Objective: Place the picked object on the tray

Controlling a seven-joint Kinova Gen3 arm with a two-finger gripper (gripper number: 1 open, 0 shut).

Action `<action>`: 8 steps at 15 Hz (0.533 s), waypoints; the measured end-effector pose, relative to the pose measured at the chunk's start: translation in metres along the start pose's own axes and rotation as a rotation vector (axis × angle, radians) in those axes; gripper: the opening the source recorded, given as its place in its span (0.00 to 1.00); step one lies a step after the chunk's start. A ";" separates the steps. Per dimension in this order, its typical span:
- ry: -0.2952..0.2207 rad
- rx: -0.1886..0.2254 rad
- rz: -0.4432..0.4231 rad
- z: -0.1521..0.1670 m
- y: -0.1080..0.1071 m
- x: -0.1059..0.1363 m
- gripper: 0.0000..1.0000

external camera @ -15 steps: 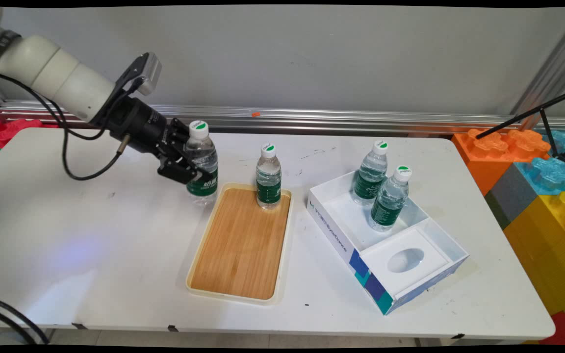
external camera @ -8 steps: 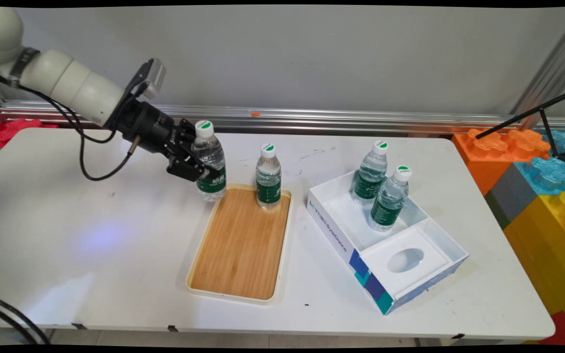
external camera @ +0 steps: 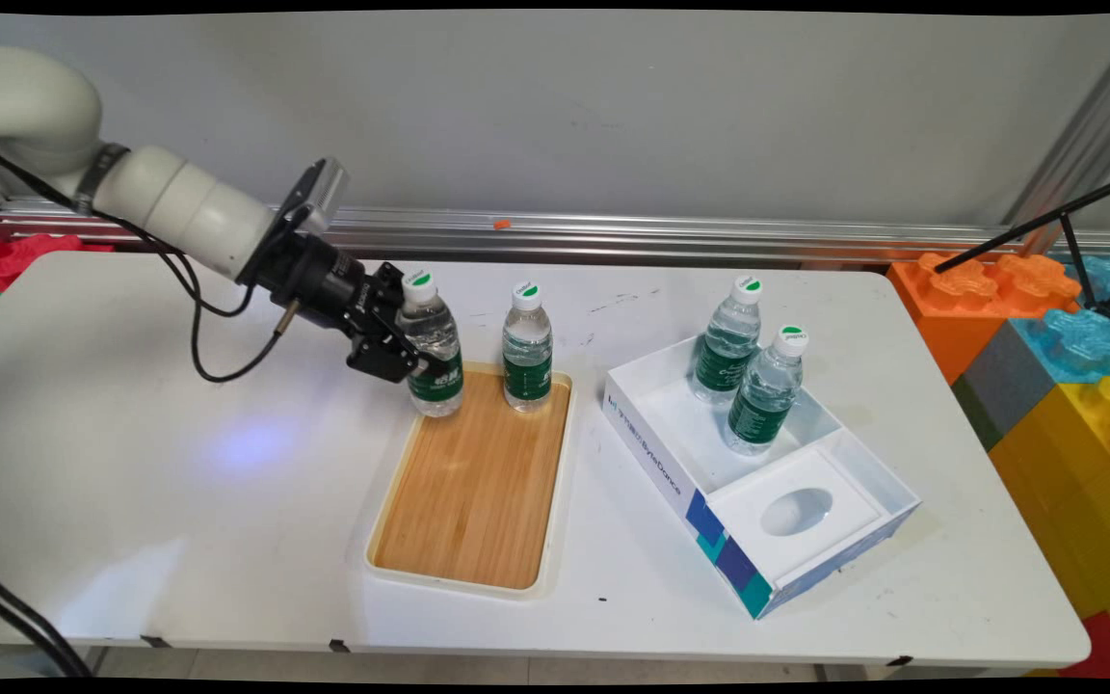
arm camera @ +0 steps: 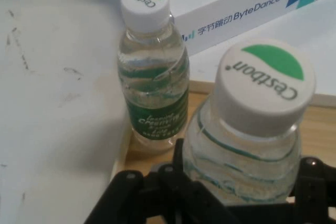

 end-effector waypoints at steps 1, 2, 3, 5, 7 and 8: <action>0.003 -0.004 0.004 0.003 -0.001 -0.002 0.00; 0.008 -0.009 0.011 0.007 -0.002 -0.006 0.00; 0.011 -0.014 0.016 0.011 -0.003 -0.009 0.00; 0.015 -0.021 0.027 0.017 -0.004 -0.014 0.00; 0.019 -0.025 0.035 0.022 -0.006 -0.019 0.00; 0.020 -0.029 0.039 0.025 -0.006 -0.021 0.00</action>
